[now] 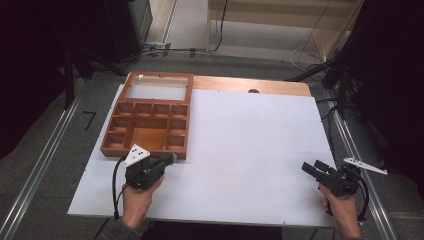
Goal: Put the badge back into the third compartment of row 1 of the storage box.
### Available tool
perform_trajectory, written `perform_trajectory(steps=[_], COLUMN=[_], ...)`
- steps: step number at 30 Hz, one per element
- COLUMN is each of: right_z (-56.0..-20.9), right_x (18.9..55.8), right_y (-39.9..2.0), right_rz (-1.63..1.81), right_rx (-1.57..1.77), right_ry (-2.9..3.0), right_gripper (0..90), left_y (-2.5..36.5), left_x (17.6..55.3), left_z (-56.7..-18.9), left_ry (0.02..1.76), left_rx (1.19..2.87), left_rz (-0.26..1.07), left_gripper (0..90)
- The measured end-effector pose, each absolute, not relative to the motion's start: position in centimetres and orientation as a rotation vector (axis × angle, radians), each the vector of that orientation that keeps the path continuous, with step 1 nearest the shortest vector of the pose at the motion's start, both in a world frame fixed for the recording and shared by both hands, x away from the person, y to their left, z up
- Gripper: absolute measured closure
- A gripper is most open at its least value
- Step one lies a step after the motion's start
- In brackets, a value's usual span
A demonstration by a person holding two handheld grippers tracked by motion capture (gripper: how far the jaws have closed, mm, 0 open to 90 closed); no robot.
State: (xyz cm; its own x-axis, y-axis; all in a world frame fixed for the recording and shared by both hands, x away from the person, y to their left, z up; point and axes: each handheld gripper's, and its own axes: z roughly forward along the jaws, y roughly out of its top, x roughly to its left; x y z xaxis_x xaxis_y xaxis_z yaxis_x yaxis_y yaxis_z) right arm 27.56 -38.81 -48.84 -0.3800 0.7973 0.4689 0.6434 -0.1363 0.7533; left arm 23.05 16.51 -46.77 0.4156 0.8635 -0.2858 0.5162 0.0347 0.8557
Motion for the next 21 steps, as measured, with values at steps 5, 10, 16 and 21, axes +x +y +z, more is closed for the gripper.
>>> perform_trajectory(steps=[5,10,16,21], right_z=[-48.8,-48.8,-48.8,-48.8], right_x=[27.6,27.5,27.6,27.6], right_y=[-38.8,-38.8,-38.8,-38.8], right_rz=[1.540,1.540,1.539,1.539], right_rx=[1.656,1.656,1.656,1.656], right_ry=[1.958,1.957,1.957,1.957], right_gripper=[17.3,17.3,17.3,17.3], left_y=[16.7,16.9,17.2,17.5], left_x=[23.4,23.8,24.2,24.6], left_z=[-46.6,-46.5,-46.4,-46.2], left_ry=[1.240,1.248,1.255,1.264], left_rx=[1.616,1.602,1.595,1.578], left_rz=[0.415,0.416,0.425,0.427], left_gripper=[87.7,87.7,87.6,87.7])
